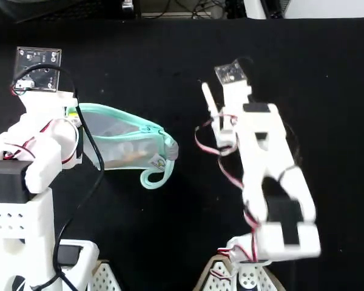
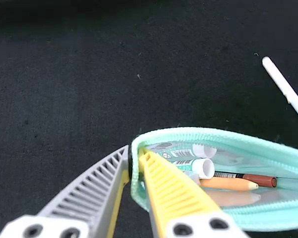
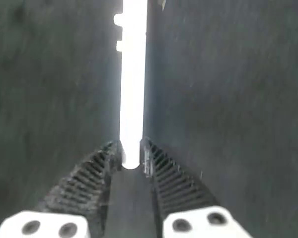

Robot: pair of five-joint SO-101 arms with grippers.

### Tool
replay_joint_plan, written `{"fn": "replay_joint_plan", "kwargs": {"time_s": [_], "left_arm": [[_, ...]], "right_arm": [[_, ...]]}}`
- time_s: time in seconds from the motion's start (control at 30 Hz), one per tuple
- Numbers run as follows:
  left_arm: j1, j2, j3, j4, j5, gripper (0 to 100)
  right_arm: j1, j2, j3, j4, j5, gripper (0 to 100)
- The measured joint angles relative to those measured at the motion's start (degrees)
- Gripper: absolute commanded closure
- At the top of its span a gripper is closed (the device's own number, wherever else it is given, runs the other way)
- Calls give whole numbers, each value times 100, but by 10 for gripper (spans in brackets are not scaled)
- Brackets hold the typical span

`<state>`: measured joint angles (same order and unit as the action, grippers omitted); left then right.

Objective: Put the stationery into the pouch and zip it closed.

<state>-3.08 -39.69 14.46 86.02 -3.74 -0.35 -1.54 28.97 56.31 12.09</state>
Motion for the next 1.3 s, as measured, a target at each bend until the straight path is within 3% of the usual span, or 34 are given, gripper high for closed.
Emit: {"fn": "replay_joint_plan", "kwargs": {"time_s": [0.2, 0.37, 0.53, 0.67, 0.83, 0.97, 1.3], "left_arm": [[0, 0, 0, 0, 0, 970], [0, 0, 0, 0, 0, 970], [0, 0, 0, 0, 0, 970], [0, 0, 0, 0, 0, 970], [0, 0, 0, 0, 0, 970], [0, 0, 0, 0, 0, 970], [0, 0, 79, -97, 0, 970]], "right_arm": [[9, -1732, 1468, 914, 615, 966], [9, -2523, 1952, 1486, 1240, 830], [-44, -2910, 1864, 1345, 1020, 822], [-589, -2892, 1635, 923, 721, 822], [-1196, -2171, 1591, -440, 466, 825], [-1266, -1125, 1336, -1468, 440, 825], [-1284, 1530, -281, -1697, 413, 825]]}}
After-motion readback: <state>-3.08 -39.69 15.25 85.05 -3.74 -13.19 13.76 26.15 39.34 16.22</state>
